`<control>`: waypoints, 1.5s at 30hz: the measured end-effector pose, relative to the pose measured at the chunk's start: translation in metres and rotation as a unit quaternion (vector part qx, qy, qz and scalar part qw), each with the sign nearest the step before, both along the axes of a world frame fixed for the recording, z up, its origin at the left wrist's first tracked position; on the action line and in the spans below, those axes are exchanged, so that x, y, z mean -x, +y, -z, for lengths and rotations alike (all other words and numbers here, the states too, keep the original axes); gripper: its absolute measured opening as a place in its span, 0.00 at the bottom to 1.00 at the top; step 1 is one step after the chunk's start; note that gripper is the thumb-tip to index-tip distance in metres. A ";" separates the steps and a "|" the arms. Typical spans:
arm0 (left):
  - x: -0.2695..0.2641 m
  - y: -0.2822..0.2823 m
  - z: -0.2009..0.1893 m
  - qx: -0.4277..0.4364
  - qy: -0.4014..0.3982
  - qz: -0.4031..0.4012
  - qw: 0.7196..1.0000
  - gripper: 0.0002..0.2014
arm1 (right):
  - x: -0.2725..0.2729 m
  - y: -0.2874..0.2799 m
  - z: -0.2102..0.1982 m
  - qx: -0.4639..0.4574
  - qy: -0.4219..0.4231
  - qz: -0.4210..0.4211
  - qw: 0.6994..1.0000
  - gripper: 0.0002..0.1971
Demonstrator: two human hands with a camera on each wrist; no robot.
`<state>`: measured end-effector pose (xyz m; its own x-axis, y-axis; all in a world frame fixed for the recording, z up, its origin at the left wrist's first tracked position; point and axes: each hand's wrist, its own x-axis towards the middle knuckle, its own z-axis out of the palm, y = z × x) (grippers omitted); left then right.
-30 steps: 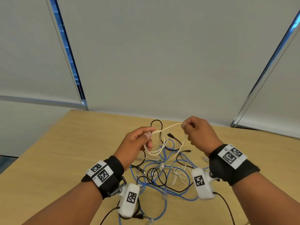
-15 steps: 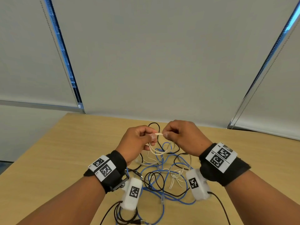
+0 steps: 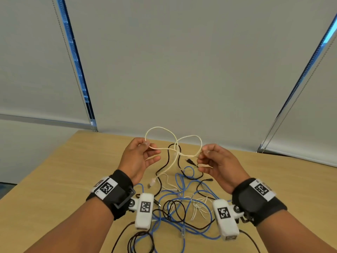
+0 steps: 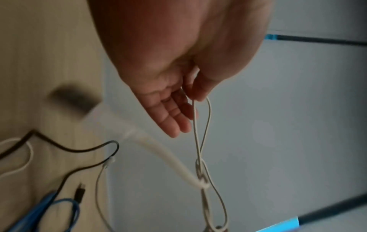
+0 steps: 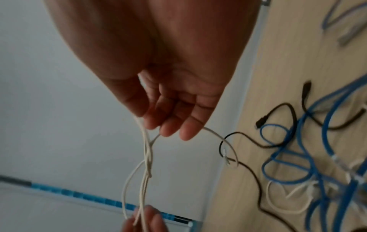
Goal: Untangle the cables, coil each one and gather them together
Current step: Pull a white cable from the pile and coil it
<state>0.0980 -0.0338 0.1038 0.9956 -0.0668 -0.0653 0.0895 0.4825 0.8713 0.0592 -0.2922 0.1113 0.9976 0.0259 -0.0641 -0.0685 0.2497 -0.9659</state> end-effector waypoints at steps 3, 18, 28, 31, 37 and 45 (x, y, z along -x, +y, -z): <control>0.003 -0.002 -0.003 -0.048 -0.050 0.043 0.997 0.04 | -0.002 0.003 -0.003 0.117 -0.014 0.021 0.993 0.09; -0.006 -0.015 0.000 -0.012 0.013 -0.025 1.000 0.08 | 0.003 -0.002 -0.012 -0.286 -0.089 -0.032 0.953 0.03; -0.013 -0.006 -0.010 -0.055 0.058 -0.110 0.991 0.06 | 0.001 -0.027 0.012 -0.129 0.031 0.040 0.990 0.25; -0.015 0.000 -0.008 -0.027 0.070 -0.129 0.989 0.06 | 0.003 -0.029 0.017 -0.226 -0.024 0.104 0.968 0.16; -0.018 0.000 -0.003 -0.288 0.023 -0.111 0.951 0.09 | 0.004 -0.028 0.012 -0.048 -0.005 0.079 0.996 0.20; 0.012 -0.061 -0.016 -0.514 -0.239 0.097 0.818 0.16 | 0.001 0.016 -0.012 0.086 -0.062 -0.021 0.994 0.15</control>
